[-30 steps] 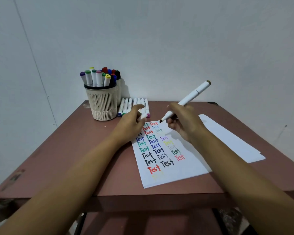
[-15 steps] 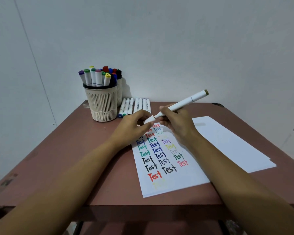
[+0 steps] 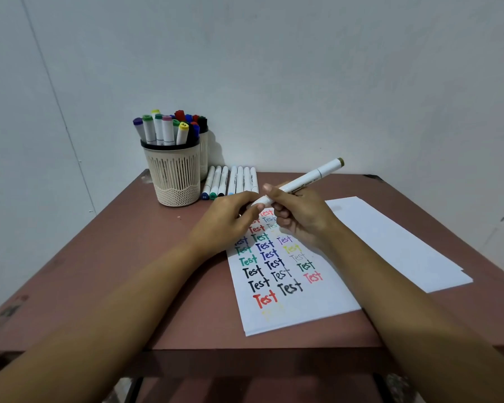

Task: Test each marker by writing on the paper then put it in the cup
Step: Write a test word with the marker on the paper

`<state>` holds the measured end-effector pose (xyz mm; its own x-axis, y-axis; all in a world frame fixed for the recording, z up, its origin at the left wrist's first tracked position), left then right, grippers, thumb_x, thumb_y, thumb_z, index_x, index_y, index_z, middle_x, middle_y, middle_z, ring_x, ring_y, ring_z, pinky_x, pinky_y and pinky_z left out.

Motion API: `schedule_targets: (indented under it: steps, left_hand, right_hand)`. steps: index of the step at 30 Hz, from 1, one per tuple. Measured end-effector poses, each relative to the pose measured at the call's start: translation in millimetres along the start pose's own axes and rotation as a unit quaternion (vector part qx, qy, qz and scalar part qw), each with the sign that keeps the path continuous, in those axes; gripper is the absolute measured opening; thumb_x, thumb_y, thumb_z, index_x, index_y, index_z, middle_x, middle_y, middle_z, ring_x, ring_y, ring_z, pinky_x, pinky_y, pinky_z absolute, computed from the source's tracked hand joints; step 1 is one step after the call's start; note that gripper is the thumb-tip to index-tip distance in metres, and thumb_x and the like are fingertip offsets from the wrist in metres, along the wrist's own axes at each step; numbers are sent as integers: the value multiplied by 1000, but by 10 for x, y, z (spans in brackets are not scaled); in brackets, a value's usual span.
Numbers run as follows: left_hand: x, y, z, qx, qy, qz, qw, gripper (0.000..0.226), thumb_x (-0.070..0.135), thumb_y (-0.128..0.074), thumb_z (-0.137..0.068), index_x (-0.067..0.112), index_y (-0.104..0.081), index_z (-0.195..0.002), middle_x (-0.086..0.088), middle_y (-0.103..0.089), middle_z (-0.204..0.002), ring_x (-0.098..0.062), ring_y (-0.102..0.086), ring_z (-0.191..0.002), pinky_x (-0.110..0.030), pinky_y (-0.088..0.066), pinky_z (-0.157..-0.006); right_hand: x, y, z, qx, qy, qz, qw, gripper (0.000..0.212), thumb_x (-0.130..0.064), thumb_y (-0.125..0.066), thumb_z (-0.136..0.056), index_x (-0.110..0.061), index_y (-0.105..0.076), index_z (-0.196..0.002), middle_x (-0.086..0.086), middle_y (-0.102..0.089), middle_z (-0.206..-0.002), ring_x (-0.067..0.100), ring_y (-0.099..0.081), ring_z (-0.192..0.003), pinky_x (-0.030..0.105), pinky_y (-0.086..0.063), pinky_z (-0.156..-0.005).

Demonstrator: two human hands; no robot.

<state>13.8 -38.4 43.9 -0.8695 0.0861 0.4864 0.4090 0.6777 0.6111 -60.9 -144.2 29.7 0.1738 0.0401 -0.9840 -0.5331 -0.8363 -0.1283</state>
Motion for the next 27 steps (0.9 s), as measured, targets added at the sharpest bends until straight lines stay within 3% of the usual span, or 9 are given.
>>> schedule_targets:
  steps: [5, 13, 17, 21, 24, 27]
  left_hand:
    - [5, -3, 11, 19, -4, -9, 1000, 17, 15, -54, -93, 6, -65, -101, 10, -51, -59, -4, -48, -55, -12, -32, -50]
    - [40, 9, 45, 40, -1, -4, 999, 23, 19, -53, -92, 2, -66, -100, -9, -61, -64, -15, -49, -61, -16, -32, -51]
    - [81, 2, 48, 50, -1, 2, 999, 31, 27, -49, -89, 3, -67, -95, -3, -56, -58, -10, -45, -54, -15, -30, -50]
    - [80, 9, 34, 62, 7, 7, 998, 24, 24, -53, -91, 6, -68, -98, 8, -47, -53, -6, -43, -50, -15, -30, -48]
    - [34, 20, 4, 69, 20, -1, 997, 20, 17, -57, -92, 6, -66, -105, 9, -50, -60, -2, -46, -54, -13, -33, -52]
    - [-31, 53, -34, 78, 20, -49, 996, 23, 14, -57, -91, 0, -63, -109, -5, -62, -79, -7, -47, -64, -14, -32, -58]
  right_hand:
    - [34, -15, 18, -3, -7, -40, 999, 24, -17, -67, -86, -13, -56, -66, -2, -42, -55, 6, -37, -47, 16, -31, -43]
    - [82, -44, 28, 1, -25, -59, 998, 21, -16, -65, -87, -12, -55, -69, -3, -47, -52, 4, -41, -43, 15, -34, -41]
    - [104, -77, 54, 1, -47, -81, 996, 21, -15, -63, -89, -11, -55, -70, -3, -47, -51, 4, -42, -42, 14, -34, -40]
    - [64, -83, 63, 4, -36, -82, 996, 19, -16, -64, -89, -10, -55, -72, -3, -48, -51, 4, -42, -43, 14, -35, -41]
    - [5, -128, 81, 6, -25, -81, 996, 20, -18, -61, -91, -8, -58, -74, -4, -54, -49, 5, -42, -46, 14, -36, -43]
    - [14, -92, 89, 33, -56, -31, 997, 29, -30, -55, -95, -6, -61, -78, -1, -54, -51, 8, -43, -46, 18, -36, -42]
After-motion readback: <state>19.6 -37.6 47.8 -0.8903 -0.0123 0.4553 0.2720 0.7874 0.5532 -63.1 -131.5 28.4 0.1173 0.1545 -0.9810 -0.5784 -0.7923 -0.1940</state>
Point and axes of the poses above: each hand's wrist, its own z-axis away from the middle knuckle, its own y-axis out of the back of the hand, x = y × z, the point moved 6 cm from there along -z, towards the middle knuckle
